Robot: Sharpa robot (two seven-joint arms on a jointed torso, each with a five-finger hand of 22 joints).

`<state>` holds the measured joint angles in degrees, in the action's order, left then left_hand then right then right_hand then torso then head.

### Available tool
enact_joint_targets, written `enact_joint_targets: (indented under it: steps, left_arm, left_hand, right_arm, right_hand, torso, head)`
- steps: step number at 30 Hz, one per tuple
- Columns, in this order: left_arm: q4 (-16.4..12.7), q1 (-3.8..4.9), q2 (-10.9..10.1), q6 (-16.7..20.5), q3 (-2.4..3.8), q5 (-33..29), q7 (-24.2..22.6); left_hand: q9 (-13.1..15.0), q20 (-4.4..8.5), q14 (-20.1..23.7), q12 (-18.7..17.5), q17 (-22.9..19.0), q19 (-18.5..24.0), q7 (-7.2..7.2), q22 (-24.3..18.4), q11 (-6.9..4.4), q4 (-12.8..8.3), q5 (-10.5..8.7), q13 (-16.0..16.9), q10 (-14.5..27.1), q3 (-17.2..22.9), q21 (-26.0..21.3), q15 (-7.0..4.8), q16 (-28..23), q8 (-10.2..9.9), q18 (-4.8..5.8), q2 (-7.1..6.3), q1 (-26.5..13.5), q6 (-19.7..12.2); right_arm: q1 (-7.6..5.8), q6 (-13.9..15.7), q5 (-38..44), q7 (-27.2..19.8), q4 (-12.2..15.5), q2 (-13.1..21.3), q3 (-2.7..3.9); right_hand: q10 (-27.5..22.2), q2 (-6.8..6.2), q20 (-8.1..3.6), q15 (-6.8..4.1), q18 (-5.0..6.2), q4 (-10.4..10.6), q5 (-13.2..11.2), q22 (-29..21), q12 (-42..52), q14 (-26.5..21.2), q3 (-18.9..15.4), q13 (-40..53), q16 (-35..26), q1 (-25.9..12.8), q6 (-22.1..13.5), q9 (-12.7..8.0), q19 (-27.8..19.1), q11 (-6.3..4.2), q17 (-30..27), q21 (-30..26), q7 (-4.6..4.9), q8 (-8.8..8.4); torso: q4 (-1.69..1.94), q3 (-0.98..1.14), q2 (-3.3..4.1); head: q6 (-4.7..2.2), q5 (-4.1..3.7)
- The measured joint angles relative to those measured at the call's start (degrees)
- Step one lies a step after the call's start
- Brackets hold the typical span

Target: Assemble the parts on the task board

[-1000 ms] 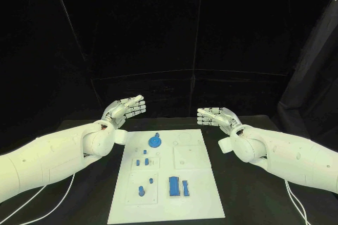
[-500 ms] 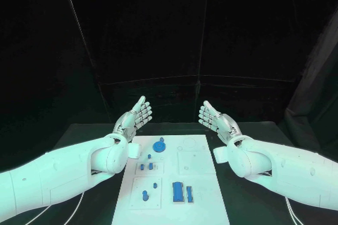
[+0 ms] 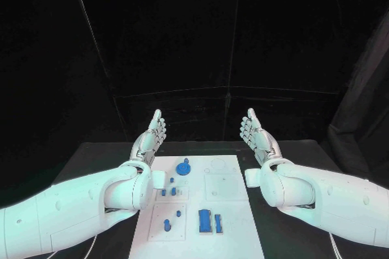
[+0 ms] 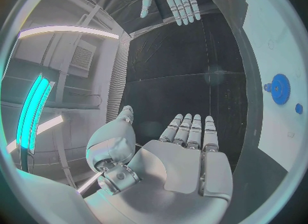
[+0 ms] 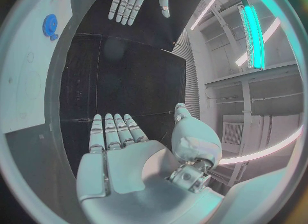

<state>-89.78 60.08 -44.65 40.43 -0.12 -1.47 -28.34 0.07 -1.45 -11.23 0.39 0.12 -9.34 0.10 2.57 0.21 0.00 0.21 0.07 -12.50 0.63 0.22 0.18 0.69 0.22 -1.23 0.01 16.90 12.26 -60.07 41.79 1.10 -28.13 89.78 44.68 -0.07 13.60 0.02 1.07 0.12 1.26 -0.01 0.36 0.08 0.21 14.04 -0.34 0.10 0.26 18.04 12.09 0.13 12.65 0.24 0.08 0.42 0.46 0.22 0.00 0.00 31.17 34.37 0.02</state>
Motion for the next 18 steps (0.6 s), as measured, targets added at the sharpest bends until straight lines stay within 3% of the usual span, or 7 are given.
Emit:
enact_joint_targets:
  steps: [5, 12, 14, 18]
  left_arm:
    - [0.0, -0.01, 0.0, 1.7, 0.03, 0.3, 0.0]
    - [-0.1, -0.01, 0.0, 2.7, 0.03, 0.6, -0.1]
    - [-0.1, -0.01, 0.0, 2.9, 0.03, 0.6, -0.1]
    - [-0.1, -0.01, 0.0, 3.1, 0.03, 0.7, -0.1]
  left_hand:
    - [0.0, 0.96, 2.1, 0.0, 0.0, 1.5, -0.02, -1.5, -0.15, 0.0, 0.00, 0.0, 2.4, -0.3, 0.0, -0.10, -0.1, 0.0, 0.00, -0.01, -3.2, -2.3]
    - [0.0, 1.33, 4.3, 0.0, -0.1, 3.4, -0.11, -2.2, -0.21, 0.0, 0.00, 0.0, 4.9, -0.3, 0.0, -0.24, -0.3, 0.0, 0.00, 0.00, -6.7, -4.6]
    - [0.0, 1.33, 4.8, 0.0, -0.1, 3.8, -0.04, -2.3, -0.28, 0.0, 0.00, 0.0, 5.3, -0.3, 0.0, -0.09, -0.3, 0.0, 0.00, -0.01, -7.4, -5.4]
    - [0.0, 1.39, 5.5, 0.0, -0.1, 6.1, -0.10, -2.4, -0.20, 0.0, 0.00, 0.0, 6.3, -0.3, 0.0, -0.16, -0.3, 0.0, 0.00, 0.08, -8.6, -6.2]
  right_arm:
    - [0.00, 0.9, -0.5, -0.4, 0.0, 0.0, 0.00]
    - [0.00, 1.6, -0.9, -0.6, 0.0, 0.0, 0.00]
    - [0.00, 1.7, -1.0, -0.7, 0.0, 0.0, 0.00]
    - [0.00, 1.8, -1.1, -0.8, 0.0, 0.0, 0.01]
  right_hand:
    - [-2.5, 0.00, -0.61, -0.08, 0.01, 0.0, 0.0, 0.0, 0.0, -2.6, 0.0, 0.0, 0.0, -3.3, -2.2, -0.1, -2.3, -0.07, 0.0, 0.0, -0.27, 0.00]
    - [-5.1, 0.01, -0.88, -0.20, -0.01, 0.0, 0.0, 0.0, 0.0, -5.4, 0.0, -0.1, 0.0, -7.0, -4.6, -0.1, -4.8, -0.16, 0.0, -0.2, -0.46, 0.00]
    - [-5.8, -0.02, -1.00, -0.13, -0.88, 0.0, 0.0, 0.0, 0.0, -6.1, 0.0, -0.1, 0.0, -7.7, -5.2, -0.1, -5.3, -0.21, 0.0, -0.2, -0.42, 0.00]
    - [-7.8, -0.07, -1.01, -0.11, -0.88, 0.0, 0.0, 0.0, 0.0, -8.0, 0.0, 0.0, 0.0, -10.3, -6.9, -0.1, -7.2, -0.30, 0.0, -0.2, -0.44, 0.00]
  torso:
    - [0.01, 0.00, 0.00]
    - [0.01, 0.00, 0.00]
    - [0.01, 0.00, 0.00]
    - [0.01, 0.00, 0.00]
  head:
    - [0.00, -0.02]
    - [0.00, -0.02]
    - [0.00, -0.02]
    - [0.00, -0.02]
